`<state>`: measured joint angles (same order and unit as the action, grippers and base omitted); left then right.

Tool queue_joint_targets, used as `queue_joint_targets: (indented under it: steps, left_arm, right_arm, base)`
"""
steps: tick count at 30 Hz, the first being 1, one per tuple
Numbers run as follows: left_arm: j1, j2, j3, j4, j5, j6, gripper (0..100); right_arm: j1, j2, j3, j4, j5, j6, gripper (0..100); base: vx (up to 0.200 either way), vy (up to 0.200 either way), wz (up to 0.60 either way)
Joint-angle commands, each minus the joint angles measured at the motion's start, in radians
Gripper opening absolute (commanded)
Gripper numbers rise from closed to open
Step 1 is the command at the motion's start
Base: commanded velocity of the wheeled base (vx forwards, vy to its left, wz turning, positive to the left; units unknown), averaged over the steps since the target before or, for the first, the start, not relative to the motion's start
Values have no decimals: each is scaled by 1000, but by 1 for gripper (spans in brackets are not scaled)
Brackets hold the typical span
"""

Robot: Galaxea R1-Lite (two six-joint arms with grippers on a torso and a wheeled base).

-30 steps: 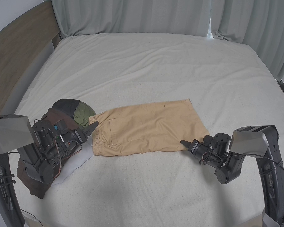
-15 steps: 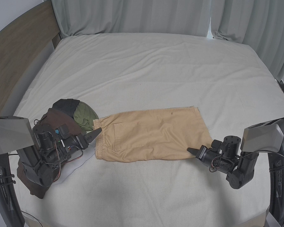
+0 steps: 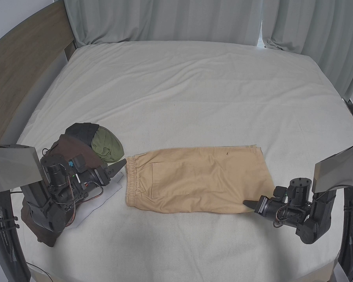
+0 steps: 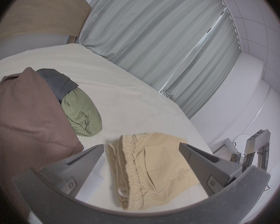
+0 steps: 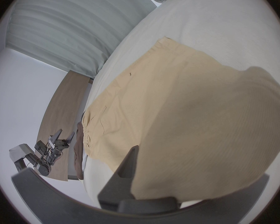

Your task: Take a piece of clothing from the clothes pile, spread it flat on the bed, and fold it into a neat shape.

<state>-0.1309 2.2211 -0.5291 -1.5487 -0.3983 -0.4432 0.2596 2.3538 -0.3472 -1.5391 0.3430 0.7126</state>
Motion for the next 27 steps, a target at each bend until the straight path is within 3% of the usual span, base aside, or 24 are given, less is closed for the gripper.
queue_joint_targets:
  steps: [1, 11, 20, 21, 24, 27]
  left_arm:
    - [-4, -4, 3, 1, 6, -5, 100]
    - [-9, -9, 5, 1, -8, -2, 100]
    - [-1, -6, 14, 1, -102, 0, 100]
    - [0, -4, 14, 1, -114, 1, 100]
    - [4, -4, 14, -1, -132, 1, 100]
    - [11, -4, 12, -1, -212, -14, 100]
  right_arm:
    - [-3, -54, 80, 1, -1, -7, 0]
    - [0, -57, 155, 1, -1, -51, 0]
    - [-3, -50, 160, 1, 1, -53, 0]
    - [-5, -50, 160, 1, 1, -53, 100]
    - [-5, -48, 162, 1, -1, -53, 100]
    - [4, -50, 206, 1, 2, -59, 100]
  base:
    - [0, 0, 0]
    - [0, 0, 0]
    - [0, 0, 0]
    - [0, 0, 0]
    - [0, 0, 0]
    - [0, 0, 0]
